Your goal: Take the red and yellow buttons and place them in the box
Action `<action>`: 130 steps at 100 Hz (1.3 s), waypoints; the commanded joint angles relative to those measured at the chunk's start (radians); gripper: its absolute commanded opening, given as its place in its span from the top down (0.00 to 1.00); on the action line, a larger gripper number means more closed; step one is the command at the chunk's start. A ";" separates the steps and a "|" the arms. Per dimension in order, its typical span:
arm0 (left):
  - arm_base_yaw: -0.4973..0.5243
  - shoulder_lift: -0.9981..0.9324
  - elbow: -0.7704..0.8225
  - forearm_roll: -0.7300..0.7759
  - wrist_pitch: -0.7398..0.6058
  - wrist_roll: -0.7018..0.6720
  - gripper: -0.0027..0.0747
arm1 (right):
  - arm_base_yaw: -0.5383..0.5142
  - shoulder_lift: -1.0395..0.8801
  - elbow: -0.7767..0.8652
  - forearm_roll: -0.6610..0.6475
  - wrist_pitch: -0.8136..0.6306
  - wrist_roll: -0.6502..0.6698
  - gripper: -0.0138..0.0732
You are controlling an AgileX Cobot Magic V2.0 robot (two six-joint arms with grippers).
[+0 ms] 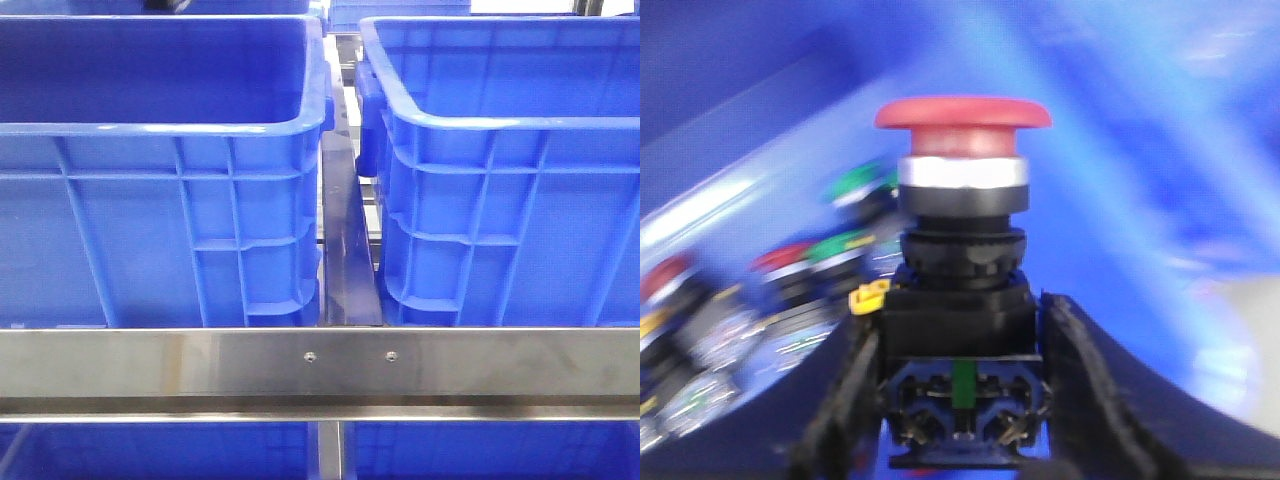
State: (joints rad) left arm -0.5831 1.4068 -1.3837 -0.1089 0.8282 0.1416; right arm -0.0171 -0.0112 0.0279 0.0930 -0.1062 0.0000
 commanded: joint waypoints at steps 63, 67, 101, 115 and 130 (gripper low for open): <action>-0.295 -0.081 -0.032 -0.012 -0.014 0.024 0.99 | -0.004 -0.008 -0.319 0.001 0.180 0.000 0.92; -0.295 -0.081 -0.032 -0.012 -0.014 0.024 0.99 | -0.004 0.010 -0.375 0.002 0.252 0.000 0.92; -0.295 -0.080 -0.032 -0.012 -0.014 0.024 0.99 | -0.004 0.316 -0.786 0.136 0.744 0.000 0.92; -0.295 -0.080 -0.032 -0.012 -0.014 0.024 0.99 | -0.004 0.391 -0.829 0.235 0.771 0.000 0.92; -0.295 -0.080 -0.032 -0.012 -0.014 0.024 0.99 | -0.004 0.430 -0.829 0.252 0.789 0.000 0.90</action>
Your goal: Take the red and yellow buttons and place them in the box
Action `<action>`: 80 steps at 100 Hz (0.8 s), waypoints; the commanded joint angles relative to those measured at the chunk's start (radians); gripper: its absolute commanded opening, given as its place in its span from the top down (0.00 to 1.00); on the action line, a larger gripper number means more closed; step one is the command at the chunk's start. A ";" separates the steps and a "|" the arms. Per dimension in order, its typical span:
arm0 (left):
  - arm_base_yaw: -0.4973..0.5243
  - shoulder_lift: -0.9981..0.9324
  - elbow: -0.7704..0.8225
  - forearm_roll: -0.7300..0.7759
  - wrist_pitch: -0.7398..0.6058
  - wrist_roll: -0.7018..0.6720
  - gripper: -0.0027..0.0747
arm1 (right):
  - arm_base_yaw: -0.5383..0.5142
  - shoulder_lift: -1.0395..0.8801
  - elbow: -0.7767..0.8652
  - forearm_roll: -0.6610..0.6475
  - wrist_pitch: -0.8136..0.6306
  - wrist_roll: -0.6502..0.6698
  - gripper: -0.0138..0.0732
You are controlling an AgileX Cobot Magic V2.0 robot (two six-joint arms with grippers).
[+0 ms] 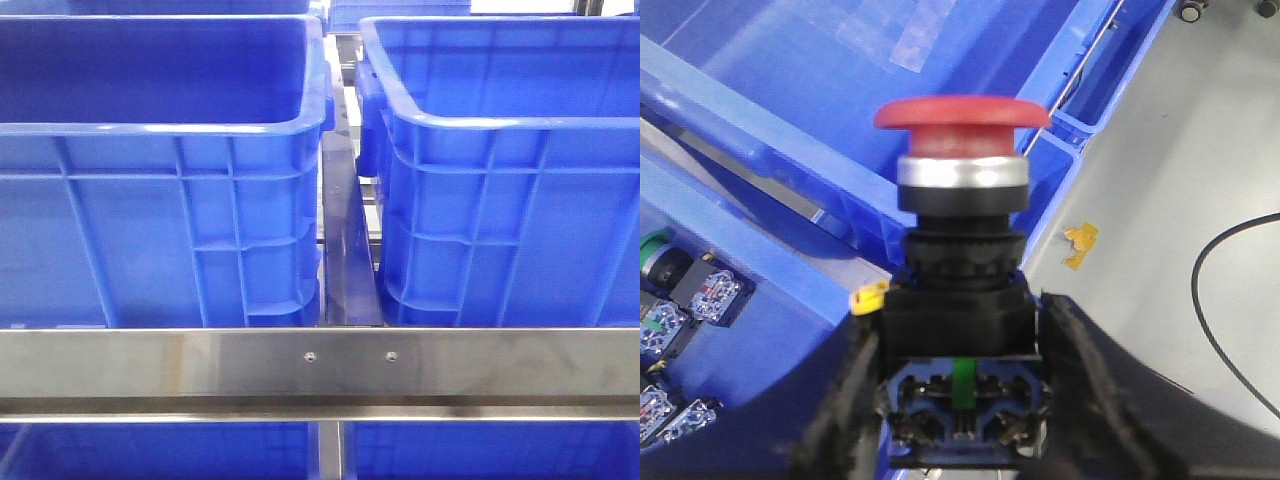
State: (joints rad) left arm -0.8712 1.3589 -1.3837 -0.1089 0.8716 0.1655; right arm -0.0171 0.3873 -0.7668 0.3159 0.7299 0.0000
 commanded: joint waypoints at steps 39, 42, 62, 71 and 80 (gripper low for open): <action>-0.007 -0.032 -0.032 -0.012 -0.057 0.000 0.99 | -0.004 0.047 -0.034 0.280 -0.055 0.000 0.20; -0.007 -0.032 -0.032 -0.012 -0.057 0.000 0.99 | -0.004 0.054 -0.034 0.306 -0.055 0.000 0.20; -0.007 -0.032 -0.032 -0.014 -0.057 0.000 0.99 | -0.004 0.176 -0.034 0.629 -0.018 -0.218 0.21; -0.007 -0.032 -0.032 -0.014 -0.057 0.000 0.99 | -0.004 0.260 -0.034 0.831 0.018 -0.370 0.21; -0.007 -0.032 -0.032 -0.014 -0.057 0.000 0.99 | -0.004 0.348 -0.034 1.000 0.064 -0.512 0.21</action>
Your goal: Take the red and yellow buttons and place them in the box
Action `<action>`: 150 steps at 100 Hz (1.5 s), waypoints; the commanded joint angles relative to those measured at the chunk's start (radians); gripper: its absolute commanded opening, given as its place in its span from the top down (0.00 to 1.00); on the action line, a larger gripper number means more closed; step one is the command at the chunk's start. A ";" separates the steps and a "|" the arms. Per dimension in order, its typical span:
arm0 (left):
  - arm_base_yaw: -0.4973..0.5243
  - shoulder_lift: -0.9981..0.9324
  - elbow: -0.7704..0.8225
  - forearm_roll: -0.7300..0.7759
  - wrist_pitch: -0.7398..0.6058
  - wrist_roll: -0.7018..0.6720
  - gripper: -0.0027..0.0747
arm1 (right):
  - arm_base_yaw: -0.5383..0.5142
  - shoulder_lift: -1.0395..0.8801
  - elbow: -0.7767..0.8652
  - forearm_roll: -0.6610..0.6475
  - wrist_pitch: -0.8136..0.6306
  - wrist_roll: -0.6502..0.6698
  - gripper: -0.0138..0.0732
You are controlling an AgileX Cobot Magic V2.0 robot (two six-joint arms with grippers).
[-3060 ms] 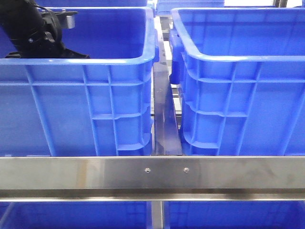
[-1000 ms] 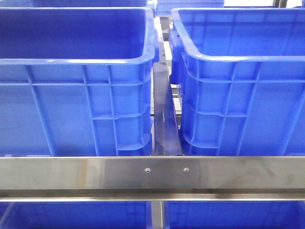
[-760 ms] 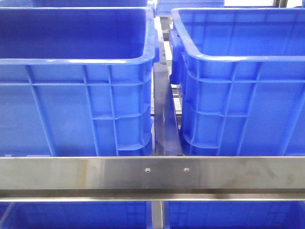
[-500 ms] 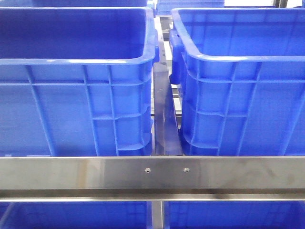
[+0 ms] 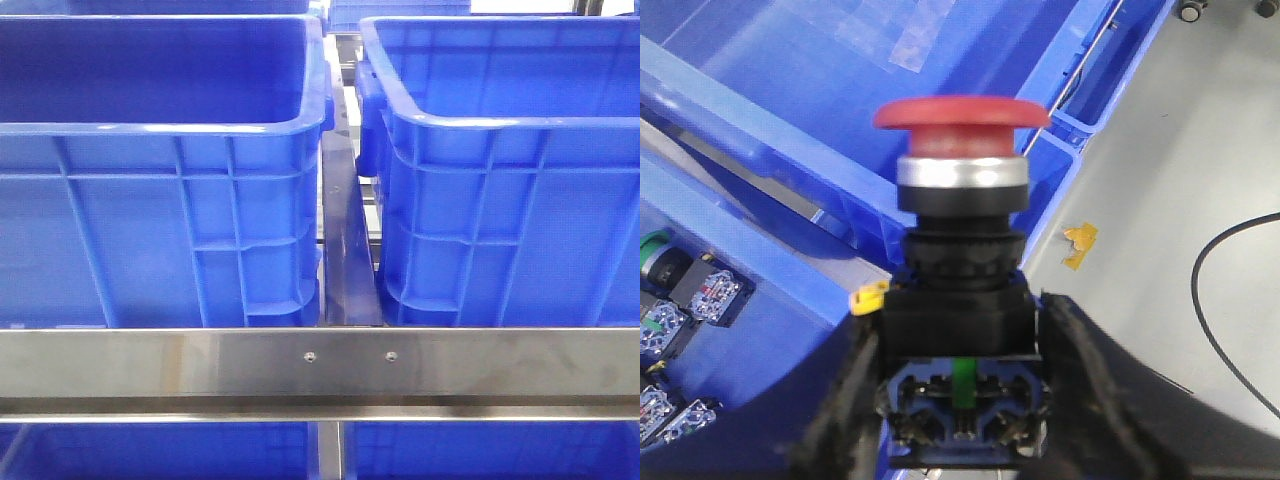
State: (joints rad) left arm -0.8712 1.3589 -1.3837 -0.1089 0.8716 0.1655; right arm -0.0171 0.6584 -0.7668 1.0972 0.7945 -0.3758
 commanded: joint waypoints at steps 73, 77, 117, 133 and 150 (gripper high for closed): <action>-0.007 -0.032 -0.032 -0.020 -0.057 0.000 0.99 | 0.189 0.437 -0.036 0.572 0.091 -0.435 0.21; -0.007 -0.032 -0.032 -0.020 -0.057 0.000 0.99 | 0.199 0.442 -0.036 0.579 0.090 -0.439 0.21; -0.007 -0.032 -0.032 -0.020 -0.057 0.000 0.99 | 0.226 0.482 -0.086 0.580 0.117 -0.448 0.22; -0.007 -0.032 -0.032 -0.020 -0.057 0.000 0.99 | 0.231 0.484 -0.086 0.581 0.123 -0.448 0.36; -0.007 -0.032 -0.032 -0.020 -0.057 0.000 0.99 | 0.231 0.505 -0.086 0.582 0.166 -0.448 0.55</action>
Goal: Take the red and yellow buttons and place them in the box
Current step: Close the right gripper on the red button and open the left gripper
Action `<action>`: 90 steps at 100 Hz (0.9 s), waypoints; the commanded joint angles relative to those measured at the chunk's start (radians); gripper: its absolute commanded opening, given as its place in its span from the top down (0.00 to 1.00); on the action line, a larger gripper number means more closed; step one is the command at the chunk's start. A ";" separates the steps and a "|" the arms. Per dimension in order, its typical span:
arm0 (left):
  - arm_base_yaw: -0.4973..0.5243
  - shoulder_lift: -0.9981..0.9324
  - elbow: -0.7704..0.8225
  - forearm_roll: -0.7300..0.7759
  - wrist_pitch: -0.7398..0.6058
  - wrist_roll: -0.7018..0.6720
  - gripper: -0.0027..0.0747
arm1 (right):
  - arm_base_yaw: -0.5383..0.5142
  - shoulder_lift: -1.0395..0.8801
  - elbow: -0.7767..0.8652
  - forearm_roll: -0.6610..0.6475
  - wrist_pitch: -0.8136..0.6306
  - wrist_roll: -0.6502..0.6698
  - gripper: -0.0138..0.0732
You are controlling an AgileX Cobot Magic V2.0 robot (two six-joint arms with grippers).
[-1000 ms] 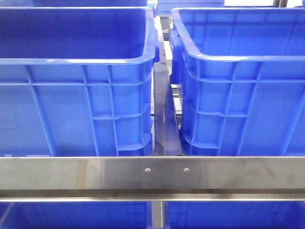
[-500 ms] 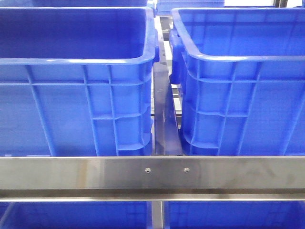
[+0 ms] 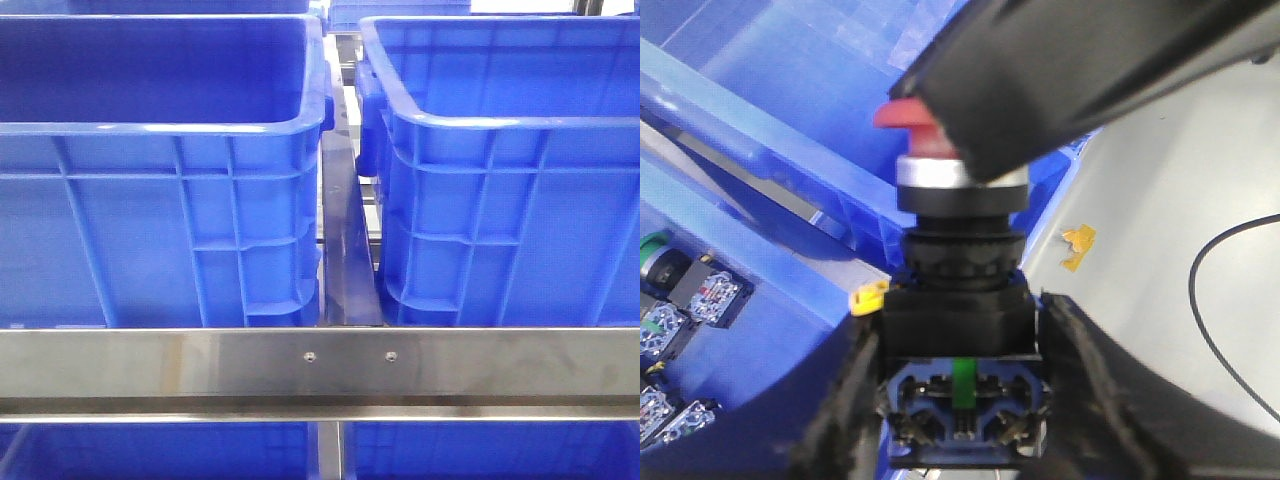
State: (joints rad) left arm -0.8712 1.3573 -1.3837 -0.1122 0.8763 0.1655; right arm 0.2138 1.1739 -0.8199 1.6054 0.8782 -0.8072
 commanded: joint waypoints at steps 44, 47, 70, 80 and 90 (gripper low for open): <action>-0.007 -0.030 -0.032 -0.017 -0.062 0.000 0.58 | 0.000 0.005 -0.033 0.073 0.085 -0.018 0.62; -0.007 -0.030 -0.032 -0.017 -0.062 0.000 0.50 | 0.000 0.005 -0.033 0.073 0.084 -0.021 0.62; -0.001 -0.030 -0.032 -0.009 -0.062 -0.008 0.30 | -0.003 0.005 -0.033 0.073 0.059 -0.038 0.62; 0.023 -0.030 -0.032 -0.007 -0.062 -0.028 0.30 | -0.003 0.005 -0.033 0.073 0.031 -0.043 0.62; 0.062 -0.030 -0.030 -0.011 -0.062 -0.031 0.30 | -0.003 0.005 -0.033 0.073 0.000 -0.058 0.62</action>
State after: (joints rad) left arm -0.8377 1.3573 -1.3837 -0.1082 0.8795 0.1509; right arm 0.2138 1.1941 -0.8199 1.6090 0.8775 -0.8375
